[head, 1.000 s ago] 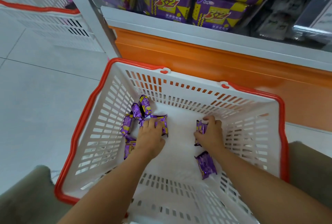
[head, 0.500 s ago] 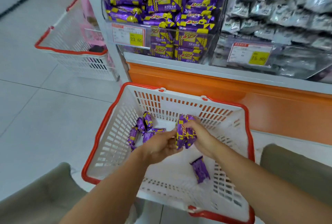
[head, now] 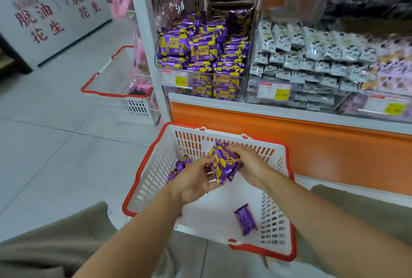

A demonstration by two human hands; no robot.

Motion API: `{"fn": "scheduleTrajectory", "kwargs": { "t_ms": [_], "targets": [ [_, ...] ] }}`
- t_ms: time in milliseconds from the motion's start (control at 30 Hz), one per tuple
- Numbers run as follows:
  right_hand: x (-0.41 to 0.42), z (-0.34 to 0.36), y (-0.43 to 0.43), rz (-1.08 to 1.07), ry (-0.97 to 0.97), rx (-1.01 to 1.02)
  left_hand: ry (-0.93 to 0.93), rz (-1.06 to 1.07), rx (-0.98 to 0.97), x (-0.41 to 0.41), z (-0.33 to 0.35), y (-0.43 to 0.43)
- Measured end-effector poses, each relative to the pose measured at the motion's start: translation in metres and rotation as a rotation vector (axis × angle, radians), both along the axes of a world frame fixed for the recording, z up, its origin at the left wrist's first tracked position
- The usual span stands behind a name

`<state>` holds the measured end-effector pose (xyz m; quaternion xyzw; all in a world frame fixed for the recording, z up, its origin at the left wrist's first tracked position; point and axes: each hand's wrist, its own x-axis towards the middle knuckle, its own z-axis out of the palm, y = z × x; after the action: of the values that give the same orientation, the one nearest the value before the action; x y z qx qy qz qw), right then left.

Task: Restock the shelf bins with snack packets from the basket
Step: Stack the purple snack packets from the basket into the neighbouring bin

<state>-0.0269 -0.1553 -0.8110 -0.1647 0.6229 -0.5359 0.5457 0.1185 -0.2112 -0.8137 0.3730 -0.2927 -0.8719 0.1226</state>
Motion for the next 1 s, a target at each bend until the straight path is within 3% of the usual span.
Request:
{"fn": "scheduleTrajectory", "kwargs": {
  "t_ms": [67,167,233,333,467,633,767,900,1000],
  "targets": [
    [0.001,0.012,0.005,0.023,0.077,0.002,0.004,0.034,-0.026,0.005,0.012,0.002],
    [0.000,0.032,0.012,0.038,0.020,-0.058,-0.005,0.081,-0.066,0.010,0.026,0.003],
    [0.001,0.049,0.018,0.164,0.023,-0.137,-0.003,0.113,-0.114,0.011,0.035,0.003],
    [0.007,0.071,0.021,0.353,0.253,-0.108,0.027,0.138,-0.207,0.011,0.047,0.002],
    [-0.001,0.096,0.018,0.378,0.537,-0.096,0.014,0.089,-0.352,0.010,0.065,-0.003],
    [-0.021,0.122,0.020,0.462,0.678,-0.169,-0.153,-0.263,-0.947,0.002,0.106,-0.025],
    [-0.036,0.148,0.013,0.497,0.874,-0.265,-0.144,-0.341,-1.071,-0.013,0.137,-0.043],
    [-0.048,0.164,0.000,0.504,0.925,-0.368,-0.158,-0.411,-1.405,-0.028,0.166,-0.060],
    [-0.055,0.167,-0.012,0.504,0.937,-0.417,-0.375,-0.585,-1.721,-0.041,0.188,-0.069]
  ]
}}
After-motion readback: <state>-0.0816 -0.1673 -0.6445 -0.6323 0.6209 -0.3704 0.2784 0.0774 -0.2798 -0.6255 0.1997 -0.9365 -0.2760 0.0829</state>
